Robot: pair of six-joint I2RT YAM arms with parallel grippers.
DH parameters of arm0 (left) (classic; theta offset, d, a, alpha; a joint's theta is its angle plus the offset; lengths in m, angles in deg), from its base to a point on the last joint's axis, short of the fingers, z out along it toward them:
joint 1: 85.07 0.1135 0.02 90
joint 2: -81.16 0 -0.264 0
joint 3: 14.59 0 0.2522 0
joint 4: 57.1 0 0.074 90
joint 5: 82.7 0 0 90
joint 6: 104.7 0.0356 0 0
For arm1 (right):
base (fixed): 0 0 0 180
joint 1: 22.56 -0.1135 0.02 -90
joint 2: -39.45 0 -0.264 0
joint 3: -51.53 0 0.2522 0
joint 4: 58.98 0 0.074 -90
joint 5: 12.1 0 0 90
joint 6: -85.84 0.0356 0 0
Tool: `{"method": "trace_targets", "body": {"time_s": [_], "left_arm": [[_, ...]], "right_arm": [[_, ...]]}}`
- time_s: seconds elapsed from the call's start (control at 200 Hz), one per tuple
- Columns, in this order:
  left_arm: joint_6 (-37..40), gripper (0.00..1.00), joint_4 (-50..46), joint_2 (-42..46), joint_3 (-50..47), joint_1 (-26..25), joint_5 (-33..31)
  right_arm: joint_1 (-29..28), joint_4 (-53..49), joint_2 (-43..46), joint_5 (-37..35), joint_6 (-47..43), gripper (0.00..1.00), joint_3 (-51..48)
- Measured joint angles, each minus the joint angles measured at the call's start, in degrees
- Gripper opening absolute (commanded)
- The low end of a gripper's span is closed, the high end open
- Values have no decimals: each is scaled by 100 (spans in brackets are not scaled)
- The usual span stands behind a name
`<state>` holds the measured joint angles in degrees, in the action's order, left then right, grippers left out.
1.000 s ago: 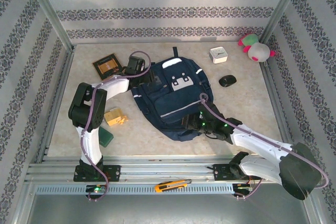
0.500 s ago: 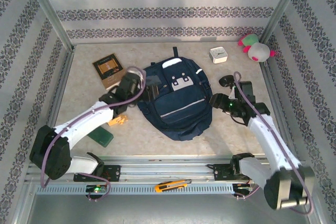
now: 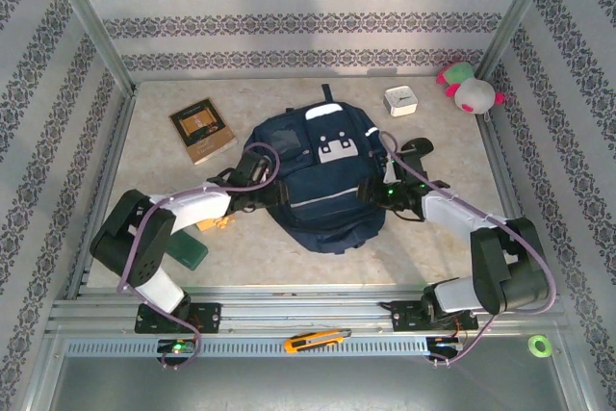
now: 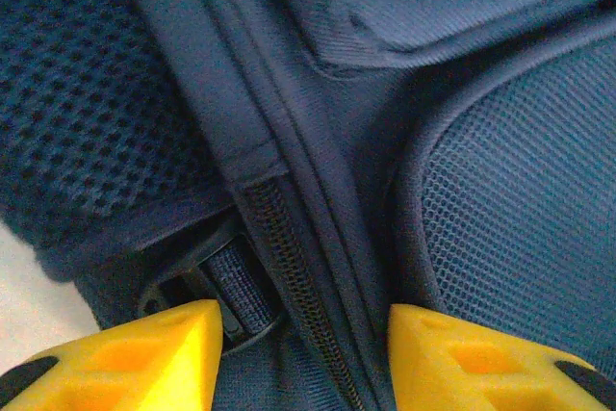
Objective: Pack the student bag
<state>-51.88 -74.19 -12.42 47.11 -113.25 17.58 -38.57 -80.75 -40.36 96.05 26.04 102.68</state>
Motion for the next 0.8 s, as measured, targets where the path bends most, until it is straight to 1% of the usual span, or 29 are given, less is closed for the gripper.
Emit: {"method": "trace_targets", "body": {"time_s": [0.115,0.19,0.285,0.36,0.43,0.535,0.585,0.615,0.67,0.714,0.799], "left_arm": [[127,47,125,-240,184,262,-13],[227,48,120,-282,262,345,-52],[378,53,42,-188,282,350,-114],[632,54,-184,149,282,308,-223],[1045,55,-365,713,282,184,-365],[2118,59,-452,1716,356,-118,-306],[2671,60,-479,1989,457,-304,-282],[3115,62,-474,2096,509,-455,-247],[3934,67,-431,2153,509,-723,-162],[4548,74,-365,2100,450,-940,-74],[5687,75,-243,1735,289,-1281,149]], "right_arm": [[-461,374,122,-236,317,51,-289],[-658,448,201,-376,431,53,-334],[-643,348,365,-415,420,62,-334],[-538,101,699,-415,385,64,-334],[-387,-313,1311,-424,297,65,-332],[-37,-688,2559,-538,240,68,-345],[153,-704,3093,-575,225,68,-431],[278,-741,3436,-590,219,68,-518],[450,-796,3847,-597,223,69,-691],[544,-855,4054,-595,227,68,-815],[579,-1023,4227,-579,247,68,-1043]]}}
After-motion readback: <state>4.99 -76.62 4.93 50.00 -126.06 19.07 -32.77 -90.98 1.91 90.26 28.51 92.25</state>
